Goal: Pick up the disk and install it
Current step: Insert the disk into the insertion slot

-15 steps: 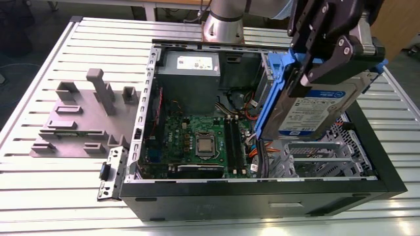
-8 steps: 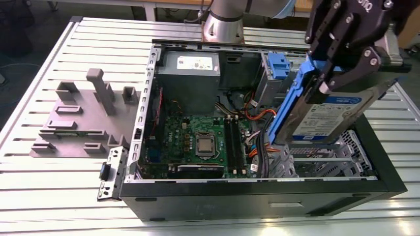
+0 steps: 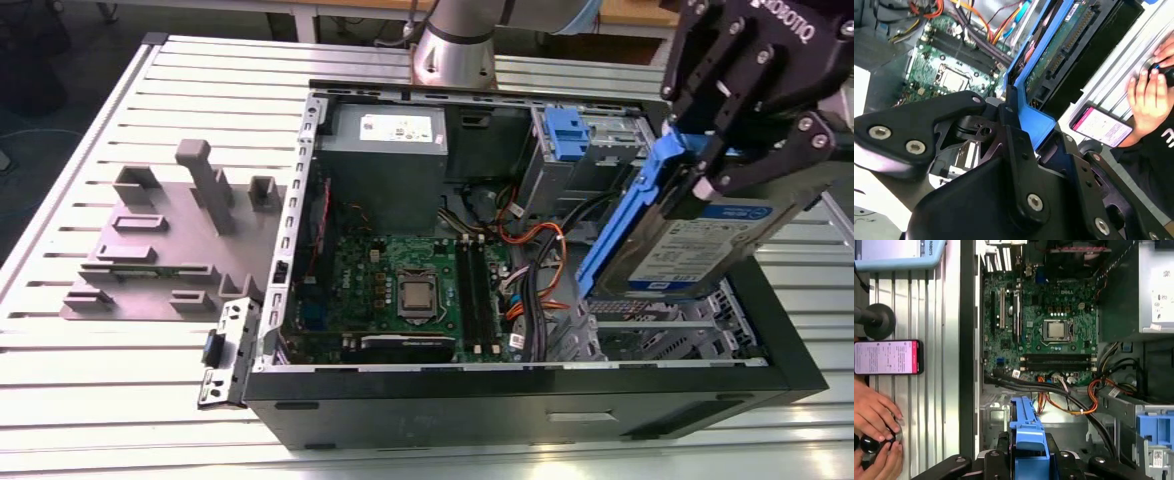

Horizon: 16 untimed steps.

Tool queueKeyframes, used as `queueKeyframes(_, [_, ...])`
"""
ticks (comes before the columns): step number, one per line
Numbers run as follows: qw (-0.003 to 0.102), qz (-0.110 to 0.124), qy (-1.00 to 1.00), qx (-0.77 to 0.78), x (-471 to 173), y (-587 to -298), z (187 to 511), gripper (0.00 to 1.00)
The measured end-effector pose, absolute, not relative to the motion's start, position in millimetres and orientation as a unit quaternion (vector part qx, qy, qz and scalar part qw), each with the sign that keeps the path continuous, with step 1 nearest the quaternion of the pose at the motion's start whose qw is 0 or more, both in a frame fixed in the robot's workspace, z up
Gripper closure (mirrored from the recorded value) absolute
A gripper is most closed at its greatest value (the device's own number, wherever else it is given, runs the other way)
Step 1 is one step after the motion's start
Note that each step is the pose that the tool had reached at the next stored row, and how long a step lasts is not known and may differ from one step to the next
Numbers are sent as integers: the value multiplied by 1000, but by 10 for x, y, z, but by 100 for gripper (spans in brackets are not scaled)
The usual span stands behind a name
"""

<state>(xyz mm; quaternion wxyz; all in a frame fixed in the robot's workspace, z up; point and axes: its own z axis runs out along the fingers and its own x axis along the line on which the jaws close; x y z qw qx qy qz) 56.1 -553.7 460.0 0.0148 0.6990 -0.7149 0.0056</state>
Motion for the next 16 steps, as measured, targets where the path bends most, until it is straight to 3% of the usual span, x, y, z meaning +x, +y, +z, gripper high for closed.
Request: queueKeyframes(16, [15, 6, -715, 699, 755, -5537, 4450, 64])
